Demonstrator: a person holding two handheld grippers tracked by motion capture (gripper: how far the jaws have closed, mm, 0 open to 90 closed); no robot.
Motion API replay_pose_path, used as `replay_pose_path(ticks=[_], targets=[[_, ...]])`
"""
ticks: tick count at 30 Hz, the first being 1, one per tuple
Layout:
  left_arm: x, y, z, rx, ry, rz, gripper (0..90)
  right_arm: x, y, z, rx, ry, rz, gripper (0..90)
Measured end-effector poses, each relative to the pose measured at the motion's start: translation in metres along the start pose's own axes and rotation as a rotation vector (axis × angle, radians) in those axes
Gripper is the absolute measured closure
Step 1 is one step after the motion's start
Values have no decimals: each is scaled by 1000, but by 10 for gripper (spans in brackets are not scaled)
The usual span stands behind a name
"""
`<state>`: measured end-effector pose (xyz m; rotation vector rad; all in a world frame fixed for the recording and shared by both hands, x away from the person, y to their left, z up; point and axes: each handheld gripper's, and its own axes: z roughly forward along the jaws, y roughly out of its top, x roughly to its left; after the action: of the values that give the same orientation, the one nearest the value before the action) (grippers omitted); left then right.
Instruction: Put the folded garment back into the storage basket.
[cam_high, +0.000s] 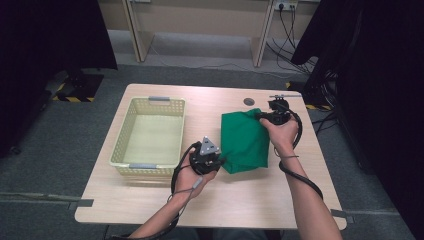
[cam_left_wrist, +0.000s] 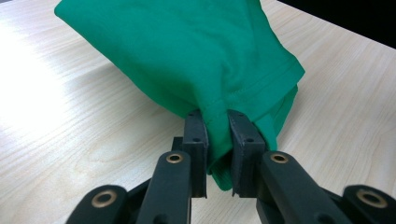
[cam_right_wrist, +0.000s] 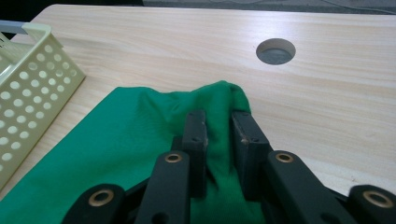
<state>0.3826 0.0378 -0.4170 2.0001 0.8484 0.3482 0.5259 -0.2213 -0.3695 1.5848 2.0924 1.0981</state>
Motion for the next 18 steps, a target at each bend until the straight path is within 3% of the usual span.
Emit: replay_pose_path(ticks=[18], targets=[[3,2,-12,-19,9,-4,790,12,7,0,-13,13,-7,776]])
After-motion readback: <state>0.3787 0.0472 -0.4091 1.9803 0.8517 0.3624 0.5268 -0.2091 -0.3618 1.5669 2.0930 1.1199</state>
